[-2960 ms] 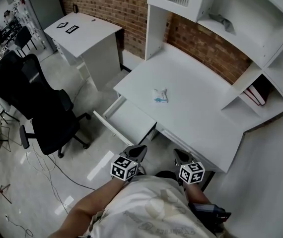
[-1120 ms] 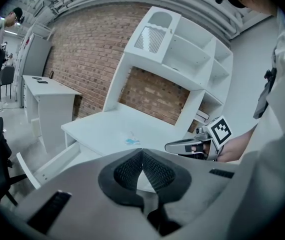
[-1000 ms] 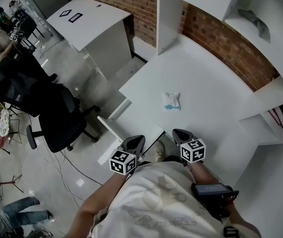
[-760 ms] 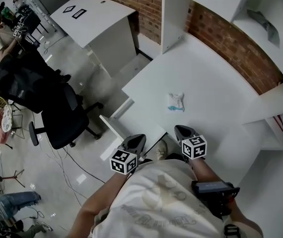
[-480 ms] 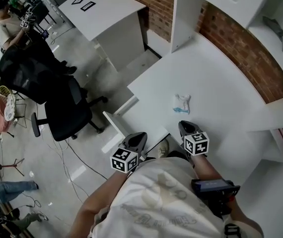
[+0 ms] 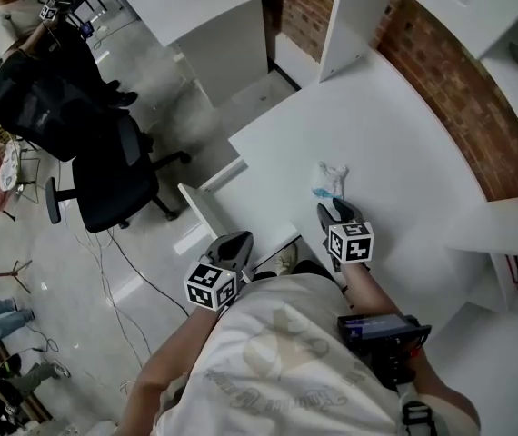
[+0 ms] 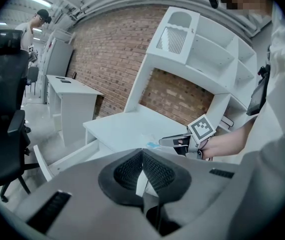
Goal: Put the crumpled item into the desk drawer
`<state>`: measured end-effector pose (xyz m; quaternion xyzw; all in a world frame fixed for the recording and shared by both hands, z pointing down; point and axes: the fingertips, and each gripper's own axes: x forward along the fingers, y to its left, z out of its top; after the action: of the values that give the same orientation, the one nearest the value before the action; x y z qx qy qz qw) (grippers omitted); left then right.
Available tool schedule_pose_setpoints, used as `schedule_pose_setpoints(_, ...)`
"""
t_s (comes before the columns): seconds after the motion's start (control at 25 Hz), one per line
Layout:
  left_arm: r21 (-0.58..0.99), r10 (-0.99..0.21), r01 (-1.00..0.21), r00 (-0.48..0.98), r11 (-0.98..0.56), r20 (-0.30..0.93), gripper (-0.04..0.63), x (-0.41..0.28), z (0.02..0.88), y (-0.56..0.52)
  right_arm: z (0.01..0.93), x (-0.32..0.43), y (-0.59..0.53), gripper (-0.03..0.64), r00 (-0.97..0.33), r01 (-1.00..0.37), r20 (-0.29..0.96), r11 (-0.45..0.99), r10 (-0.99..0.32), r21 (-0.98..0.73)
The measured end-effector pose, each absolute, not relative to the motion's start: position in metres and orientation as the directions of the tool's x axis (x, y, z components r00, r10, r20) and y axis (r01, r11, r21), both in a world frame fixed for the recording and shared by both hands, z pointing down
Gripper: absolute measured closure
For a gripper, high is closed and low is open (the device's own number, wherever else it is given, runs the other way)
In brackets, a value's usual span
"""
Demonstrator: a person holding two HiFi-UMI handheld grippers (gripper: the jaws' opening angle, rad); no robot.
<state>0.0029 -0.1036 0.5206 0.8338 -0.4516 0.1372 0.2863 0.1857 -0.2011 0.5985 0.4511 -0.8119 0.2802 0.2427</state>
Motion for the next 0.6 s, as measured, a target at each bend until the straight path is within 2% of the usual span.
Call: schedule_pose_setpoints(0.6,0.354,-0.707,-0.881,0.466,-0.315,0.532,0.575,-0.02,0.528,-0.091,0.614,0.202,-0.257,0.389,-0.376,-0.923,0.669,0.32,-0.641,-0.213)
